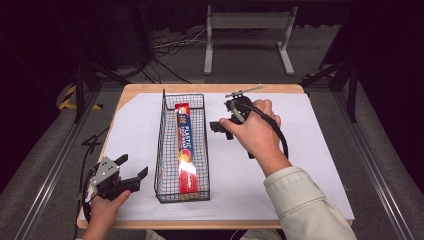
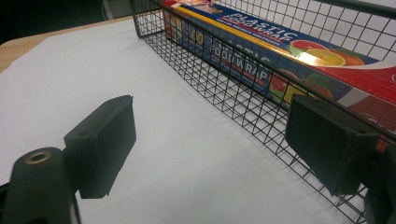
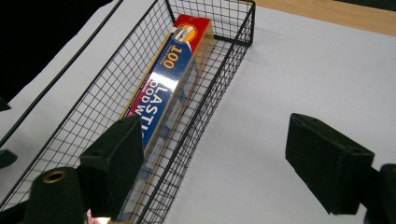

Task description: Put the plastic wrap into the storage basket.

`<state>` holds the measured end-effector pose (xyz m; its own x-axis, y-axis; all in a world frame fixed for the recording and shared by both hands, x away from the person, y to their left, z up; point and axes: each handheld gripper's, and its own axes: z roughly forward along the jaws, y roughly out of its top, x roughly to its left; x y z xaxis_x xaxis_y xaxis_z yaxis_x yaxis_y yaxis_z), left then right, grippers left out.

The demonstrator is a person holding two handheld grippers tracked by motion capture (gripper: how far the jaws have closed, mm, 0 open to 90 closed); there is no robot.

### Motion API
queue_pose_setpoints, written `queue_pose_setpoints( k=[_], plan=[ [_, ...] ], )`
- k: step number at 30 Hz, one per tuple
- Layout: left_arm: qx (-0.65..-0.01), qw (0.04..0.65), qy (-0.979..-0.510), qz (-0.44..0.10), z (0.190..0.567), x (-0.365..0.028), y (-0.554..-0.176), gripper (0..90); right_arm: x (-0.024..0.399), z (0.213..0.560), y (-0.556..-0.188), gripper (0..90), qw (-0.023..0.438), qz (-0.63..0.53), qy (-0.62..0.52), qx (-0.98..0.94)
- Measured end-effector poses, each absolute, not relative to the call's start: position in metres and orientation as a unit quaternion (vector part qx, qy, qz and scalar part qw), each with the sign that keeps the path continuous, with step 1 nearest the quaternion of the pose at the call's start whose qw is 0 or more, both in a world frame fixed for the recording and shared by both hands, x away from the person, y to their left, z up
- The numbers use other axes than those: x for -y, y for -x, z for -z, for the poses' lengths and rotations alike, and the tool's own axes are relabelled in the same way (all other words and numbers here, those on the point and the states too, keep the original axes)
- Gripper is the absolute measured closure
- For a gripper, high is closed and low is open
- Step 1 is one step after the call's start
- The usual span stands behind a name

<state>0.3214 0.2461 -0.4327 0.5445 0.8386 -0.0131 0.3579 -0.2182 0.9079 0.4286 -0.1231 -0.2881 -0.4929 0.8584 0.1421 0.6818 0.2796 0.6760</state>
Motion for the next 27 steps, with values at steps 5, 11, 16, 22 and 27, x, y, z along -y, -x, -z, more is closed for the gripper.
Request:
queue_pose_setpoints(
  k=[5,11,16,22,27],
  plan=[
    [-0.403,0.473,-0.741,-0.255,0.433,-0.245,-0.321,17.0,0.144,0.288,-0.424,18.1,0.134,-0.36,-0.468,-0.796],
    [-0.406,0.473,-0.74,-0.253,0.433,-0.246,-0.321,17.0,0.17,0.283,-0.418,17.0,0.137,-0.385,-0.449,-0.794],
    [-0.406,0.473,-0.739,-0.255,0.433,-0.248,-0.321,17.1,0.195,0.28,-0.413,16.6,0.129,-0.403,-0.44,-0.792],
    [-0.407,0.472,-0.74,-0.255,0.432,-0.248,-0.319,17.0,0.218,0.279,-0.409,16.5,0.131,-0.414,-0.431,-0.791],
    [-0.41,0.471,-0.738,-0.256,0.433,-0.25,-0.317,17.1,0.24,0.278,-0.404,16.6,0.131,-0.424,-0.418,-0.793]
  ],
)
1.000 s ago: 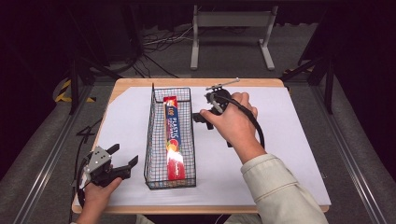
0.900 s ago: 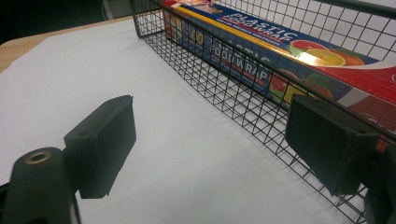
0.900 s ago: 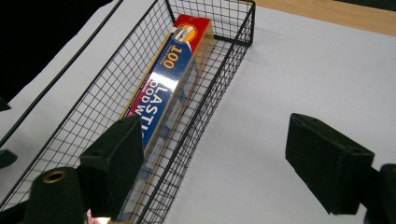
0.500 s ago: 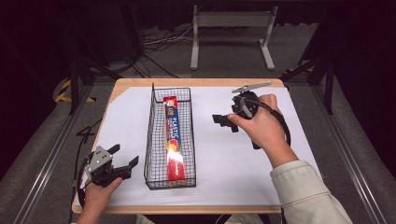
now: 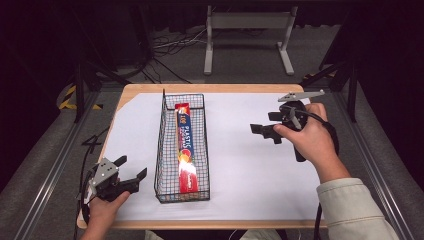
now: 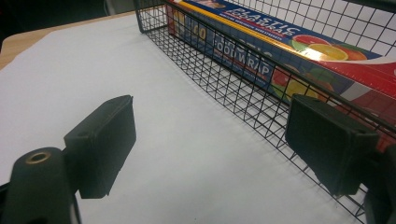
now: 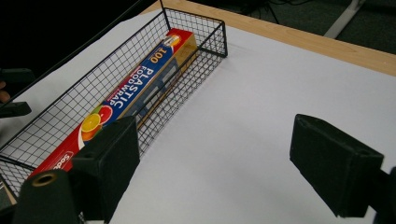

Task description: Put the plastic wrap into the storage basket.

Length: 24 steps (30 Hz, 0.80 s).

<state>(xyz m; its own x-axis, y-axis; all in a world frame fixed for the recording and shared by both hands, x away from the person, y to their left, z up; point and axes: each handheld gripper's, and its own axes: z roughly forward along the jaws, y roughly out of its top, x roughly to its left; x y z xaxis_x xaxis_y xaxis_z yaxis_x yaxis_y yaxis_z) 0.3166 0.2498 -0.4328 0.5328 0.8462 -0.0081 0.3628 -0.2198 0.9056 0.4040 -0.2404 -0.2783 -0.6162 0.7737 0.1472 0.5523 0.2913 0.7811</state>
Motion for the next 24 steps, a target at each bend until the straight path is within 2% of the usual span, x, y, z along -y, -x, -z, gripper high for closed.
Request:
queue_pose_setpoints(
  k=[13,24],
  plan=[
    [-0.417,0.468,-0.734,-0.262,0.433,-0.255,-0.312,17.1,0.285,0.296,-0.395,18.3,0.162,-0.448,-0.361,-0.802],
    [-0.419,0.465,-0.734,-0.264,0.435,-0.256,-0.309,17.0,0.304,0.346,-0.383,17.6,0.186,-0.438,-0.362,-0.801]
  ],
)
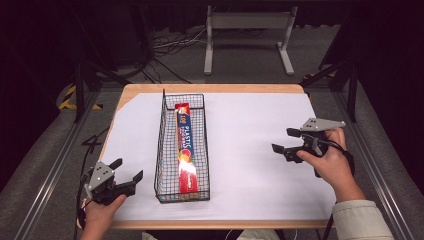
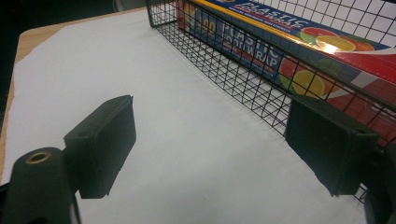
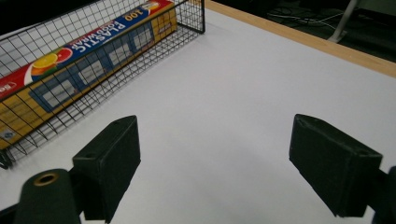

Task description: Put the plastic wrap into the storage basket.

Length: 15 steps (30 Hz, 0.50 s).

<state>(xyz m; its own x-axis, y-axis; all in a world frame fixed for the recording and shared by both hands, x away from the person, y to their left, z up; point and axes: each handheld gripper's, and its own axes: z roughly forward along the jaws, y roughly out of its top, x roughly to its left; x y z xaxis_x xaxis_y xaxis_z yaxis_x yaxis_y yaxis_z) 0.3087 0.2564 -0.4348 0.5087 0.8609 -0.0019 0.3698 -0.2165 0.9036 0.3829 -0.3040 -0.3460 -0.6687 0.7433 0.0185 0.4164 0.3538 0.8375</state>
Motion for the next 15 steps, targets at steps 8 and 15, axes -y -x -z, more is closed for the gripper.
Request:
queue_pose_setpoints(
  k=[8,15],
  plan=[
    [-0.418,0.464,-0.735,-0.265,0.435,-0.256,-0.308,17.1,0.317,0.377,-0.373,17.6,0.197,-0.443,-0.377,-0.789],
    [-0.419,0.464,-0.735,-0.265,0.435,-0.256,-0.308,17.1,0.324,0.4,-0.366,17.6,0.198,-0.436,-0.394,-0.785]
  ],
)
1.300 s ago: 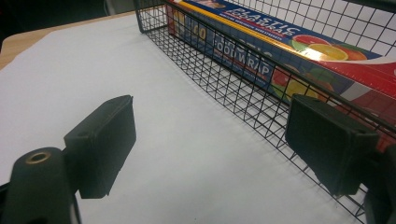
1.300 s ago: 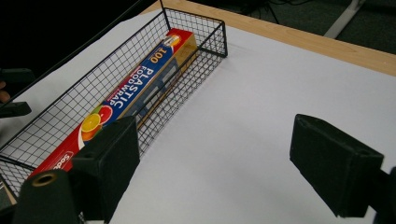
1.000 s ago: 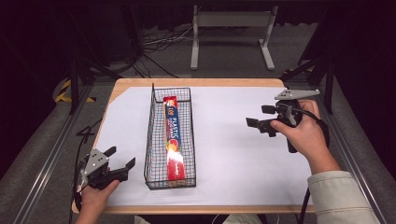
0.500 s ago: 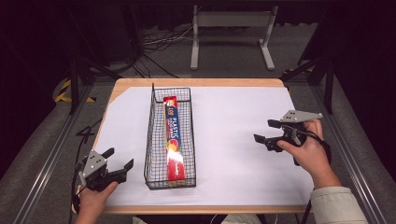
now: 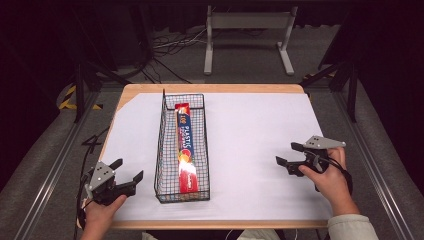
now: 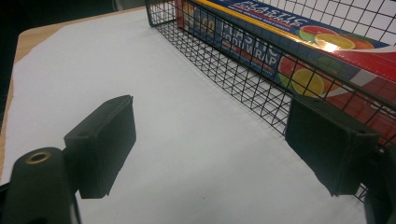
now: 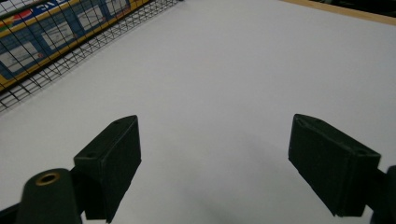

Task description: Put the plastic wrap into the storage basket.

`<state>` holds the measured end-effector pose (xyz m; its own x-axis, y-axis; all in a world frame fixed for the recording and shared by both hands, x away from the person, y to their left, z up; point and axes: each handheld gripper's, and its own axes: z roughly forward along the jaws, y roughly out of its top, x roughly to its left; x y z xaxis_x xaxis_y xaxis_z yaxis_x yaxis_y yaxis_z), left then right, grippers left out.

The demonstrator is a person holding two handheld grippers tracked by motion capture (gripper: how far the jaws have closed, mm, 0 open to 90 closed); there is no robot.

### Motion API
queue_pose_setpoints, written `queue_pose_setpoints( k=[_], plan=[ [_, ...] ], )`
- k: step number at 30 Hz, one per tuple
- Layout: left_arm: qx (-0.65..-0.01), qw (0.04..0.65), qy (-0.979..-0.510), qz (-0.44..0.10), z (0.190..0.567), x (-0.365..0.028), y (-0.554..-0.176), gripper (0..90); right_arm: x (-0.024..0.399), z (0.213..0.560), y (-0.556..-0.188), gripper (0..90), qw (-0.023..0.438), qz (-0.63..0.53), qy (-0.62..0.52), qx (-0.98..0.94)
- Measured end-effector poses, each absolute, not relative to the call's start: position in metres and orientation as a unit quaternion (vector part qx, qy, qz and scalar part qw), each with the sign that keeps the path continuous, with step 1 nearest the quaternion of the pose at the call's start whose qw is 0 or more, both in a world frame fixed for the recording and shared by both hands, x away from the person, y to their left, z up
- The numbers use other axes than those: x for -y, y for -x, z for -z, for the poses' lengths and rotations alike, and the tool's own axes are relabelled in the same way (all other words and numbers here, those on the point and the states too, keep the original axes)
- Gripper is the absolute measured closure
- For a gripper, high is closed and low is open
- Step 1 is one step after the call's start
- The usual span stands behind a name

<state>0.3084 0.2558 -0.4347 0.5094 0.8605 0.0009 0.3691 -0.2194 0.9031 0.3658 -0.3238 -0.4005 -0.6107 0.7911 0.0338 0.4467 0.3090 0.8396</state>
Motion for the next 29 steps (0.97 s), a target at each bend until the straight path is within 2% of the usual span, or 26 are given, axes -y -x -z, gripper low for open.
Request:
queue_pose_setpoints(
  k=[16,29],
  plan=[
    [-0.42,0.463,-0.735,-0.263,0.435,-0.256,-0.309,17.0,0.33,0.436,-0.356,17.7,0.201,-0.428,-0.425,-0.772],
    [-0.421,0.467,-0.733,-0.259,0.436,-0.256,-0.31,15.5,0.33,0.44,-0.35,17.6,0.202,-0.437,-0.428,-0.765]
  ],
)
